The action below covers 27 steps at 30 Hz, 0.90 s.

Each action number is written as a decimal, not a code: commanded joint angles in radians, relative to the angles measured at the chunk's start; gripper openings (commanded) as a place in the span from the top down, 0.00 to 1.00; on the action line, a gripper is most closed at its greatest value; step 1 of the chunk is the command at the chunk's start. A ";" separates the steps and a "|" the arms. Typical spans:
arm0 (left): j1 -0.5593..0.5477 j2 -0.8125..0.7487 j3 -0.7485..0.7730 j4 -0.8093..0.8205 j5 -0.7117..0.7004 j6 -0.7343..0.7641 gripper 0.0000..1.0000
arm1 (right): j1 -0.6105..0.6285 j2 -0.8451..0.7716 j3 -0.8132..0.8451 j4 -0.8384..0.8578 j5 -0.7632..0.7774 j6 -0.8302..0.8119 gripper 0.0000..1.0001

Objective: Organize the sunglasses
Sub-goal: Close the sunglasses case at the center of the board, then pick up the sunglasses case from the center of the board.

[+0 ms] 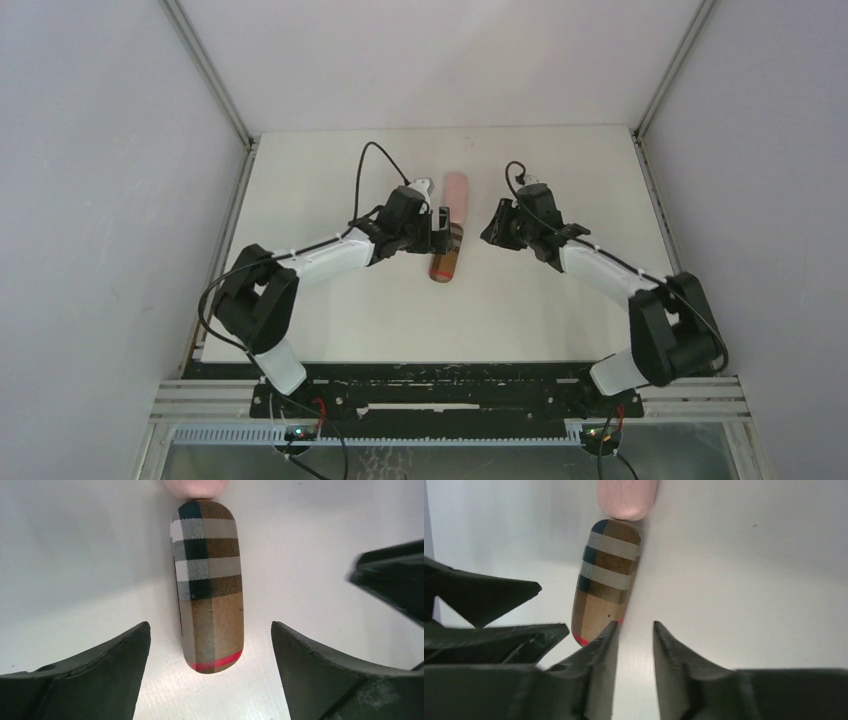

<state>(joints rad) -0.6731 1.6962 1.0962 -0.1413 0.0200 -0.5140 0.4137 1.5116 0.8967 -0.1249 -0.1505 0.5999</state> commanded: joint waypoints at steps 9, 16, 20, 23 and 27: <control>-0.089 0.133 0.186 -0.132 -0.110 0.138 0.00 | -0.005 -0.511 -0.193 -0.104 0.212 0.026 0.37; -0.097 0.255 0.341 -0.281 -0.175 0.116 0.00 | -0.005 -0.663 -0.239 -0.170 0.221 0.043 0.34; -0.097 0.274 0.340 -0.282 -0.176 0.117 0.00 | -0.007 -0.688 -0.241 -0.186 0.214 0.035 0.34; -0.097 0.290 0.340 -0.281 -0.177 0.125 0.02 | -0.007 -0.696 -0.242 -0.195 0.214 0.029 0.35; -0.097 0.307 0.342 -0.276 -0.166 0.132 0.10 | -0.008 -0.697 -0.242 -0.199 0.206 0.023 0.35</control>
<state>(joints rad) -0.7666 1.9873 1.3827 -0.4149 -0.1333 -0.4061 0.4114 0.8303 0.6533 -0.3210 0.0513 0.6277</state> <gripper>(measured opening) 0.937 0.653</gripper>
